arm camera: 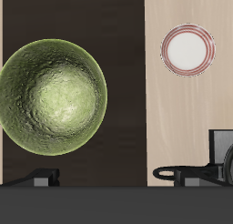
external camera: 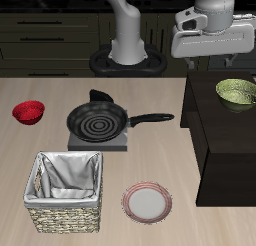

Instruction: Place the green bowl on the plate

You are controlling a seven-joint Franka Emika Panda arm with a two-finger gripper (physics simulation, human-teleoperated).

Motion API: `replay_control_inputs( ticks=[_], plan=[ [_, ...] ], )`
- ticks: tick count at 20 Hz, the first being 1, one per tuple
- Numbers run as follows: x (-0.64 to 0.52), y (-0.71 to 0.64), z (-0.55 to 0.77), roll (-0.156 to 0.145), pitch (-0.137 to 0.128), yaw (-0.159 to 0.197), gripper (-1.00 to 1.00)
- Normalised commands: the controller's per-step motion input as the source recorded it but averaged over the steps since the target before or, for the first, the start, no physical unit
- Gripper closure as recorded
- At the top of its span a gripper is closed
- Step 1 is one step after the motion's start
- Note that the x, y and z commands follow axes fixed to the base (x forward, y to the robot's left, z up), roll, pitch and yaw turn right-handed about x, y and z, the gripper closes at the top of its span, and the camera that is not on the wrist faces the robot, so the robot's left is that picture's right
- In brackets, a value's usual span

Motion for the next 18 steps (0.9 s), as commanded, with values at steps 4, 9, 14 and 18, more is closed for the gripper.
replay_control_inputs(
  ticks=[4,9,14,18],
  plan=[
    [0.25,0.12,0.11,-0.071,-0.042,0.026,-1.00],
    [0.20,-0.01,0.01,-0.034,0.008,0.005,-1.00],
    [0.13,0.06,-0.15,-0.017,0.011,0.037,-1.00],
    [0.08,-0.01,-0.14,-0.006,0.012,0.019,-1.00]
  ],
)
